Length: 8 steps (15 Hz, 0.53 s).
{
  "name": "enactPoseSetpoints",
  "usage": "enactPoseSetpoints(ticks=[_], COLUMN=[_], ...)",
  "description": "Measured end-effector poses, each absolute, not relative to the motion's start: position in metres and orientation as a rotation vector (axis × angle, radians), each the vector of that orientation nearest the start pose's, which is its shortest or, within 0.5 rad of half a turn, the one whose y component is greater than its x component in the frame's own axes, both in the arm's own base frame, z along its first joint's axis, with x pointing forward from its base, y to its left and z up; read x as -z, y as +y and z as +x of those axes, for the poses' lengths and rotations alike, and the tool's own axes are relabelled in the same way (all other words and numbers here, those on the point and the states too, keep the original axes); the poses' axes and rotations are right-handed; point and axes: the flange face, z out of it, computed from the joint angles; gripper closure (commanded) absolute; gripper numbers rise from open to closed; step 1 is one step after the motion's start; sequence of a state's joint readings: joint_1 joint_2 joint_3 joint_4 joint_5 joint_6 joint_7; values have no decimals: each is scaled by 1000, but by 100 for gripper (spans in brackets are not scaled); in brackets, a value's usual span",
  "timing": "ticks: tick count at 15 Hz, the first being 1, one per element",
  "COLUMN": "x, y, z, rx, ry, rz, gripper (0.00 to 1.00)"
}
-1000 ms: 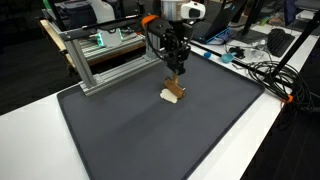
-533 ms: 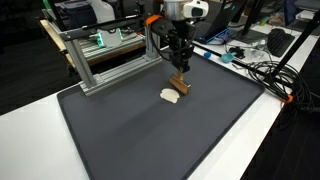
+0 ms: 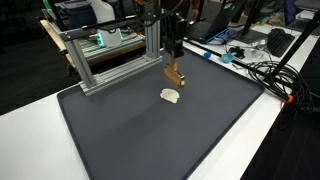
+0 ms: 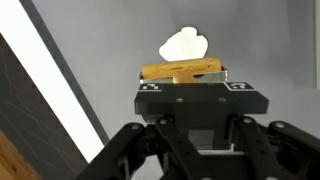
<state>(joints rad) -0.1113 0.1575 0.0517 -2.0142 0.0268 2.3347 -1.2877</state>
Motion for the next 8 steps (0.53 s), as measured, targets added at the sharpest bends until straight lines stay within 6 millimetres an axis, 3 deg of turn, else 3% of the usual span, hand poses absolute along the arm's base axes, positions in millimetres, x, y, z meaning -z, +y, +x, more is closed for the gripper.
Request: enactPoseSetpoints(ticks=[2,3,5,6,8], x=[-383,-379,-376,-376,-376], y=[-30,-25,-15,-13,-13], z=[593,592,590,589,590], rx=[128,93,85,87,87], ry=[-1772,-1740,-1718,-1717,-1715], rz=[-2686,-2703,-2668,-2658,-2655], gripper=[78,53,53,78,78])
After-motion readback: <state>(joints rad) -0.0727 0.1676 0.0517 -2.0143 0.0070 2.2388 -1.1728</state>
